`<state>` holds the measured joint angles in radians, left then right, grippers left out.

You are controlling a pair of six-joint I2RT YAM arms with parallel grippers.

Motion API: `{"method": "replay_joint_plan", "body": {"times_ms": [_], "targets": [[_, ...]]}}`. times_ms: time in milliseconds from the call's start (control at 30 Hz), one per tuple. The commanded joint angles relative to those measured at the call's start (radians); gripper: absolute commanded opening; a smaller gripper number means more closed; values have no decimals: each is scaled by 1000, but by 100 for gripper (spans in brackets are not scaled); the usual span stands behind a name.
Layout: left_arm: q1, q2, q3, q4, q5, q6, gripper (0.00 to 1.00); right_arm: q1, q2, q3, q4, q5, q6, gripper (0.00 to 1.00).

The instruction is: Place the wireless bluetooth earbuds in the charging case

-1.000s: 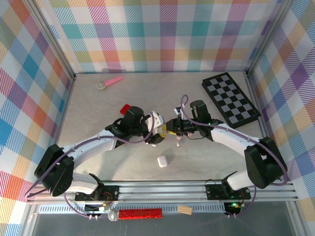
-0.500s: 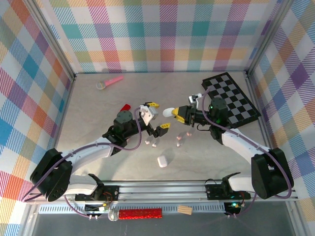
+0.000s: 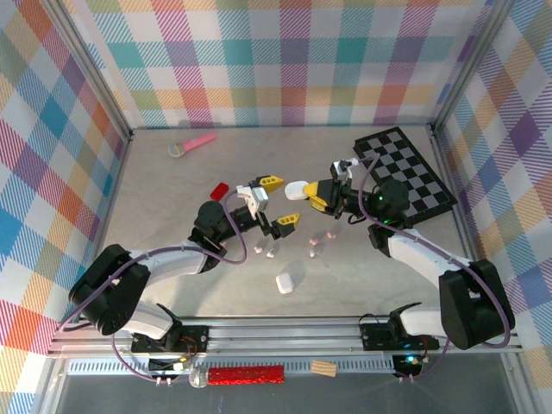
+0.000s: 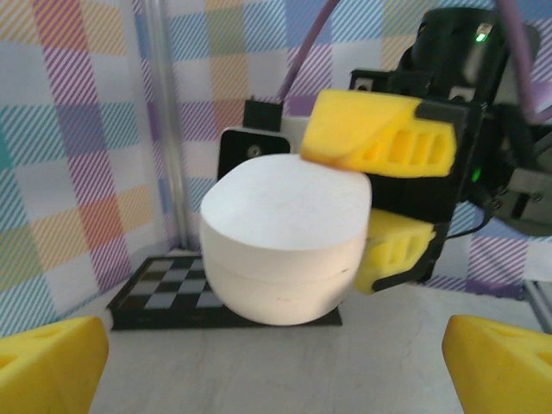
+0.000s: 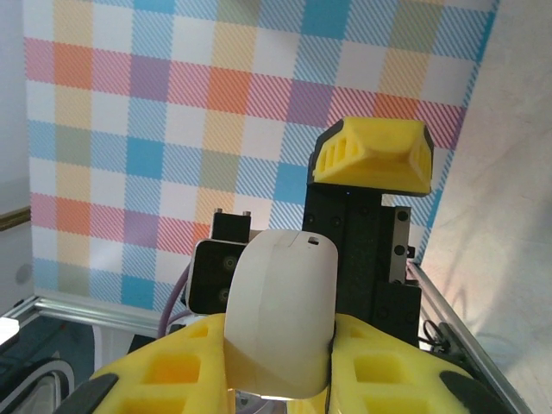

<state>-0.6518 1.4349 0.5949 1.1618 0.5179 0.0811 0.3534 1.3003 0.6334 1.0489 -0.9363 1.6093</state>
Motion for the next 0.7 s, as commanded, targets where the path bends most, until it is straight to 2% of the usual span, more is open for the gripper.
{"method": "replay_joint_plan", "body": {"times_ms": [0, 167, 533, 667], "targets": [[6, 22, 29, 137, 81, -41, 96, -4, -4, -7, 145, -4, 63, 17], [6, 55, 59, 164, 99, -46, 82, -4, 2, -4, 181, -13, 98, 17], [7, 78, 121, 164, 193, -41, 67, -4, -15, -3, 125, -10, 75, 17], [6, 79, 118, 165, 194, -38, 62, -4, -18, -2, 128, -6, 77, 16]]}}
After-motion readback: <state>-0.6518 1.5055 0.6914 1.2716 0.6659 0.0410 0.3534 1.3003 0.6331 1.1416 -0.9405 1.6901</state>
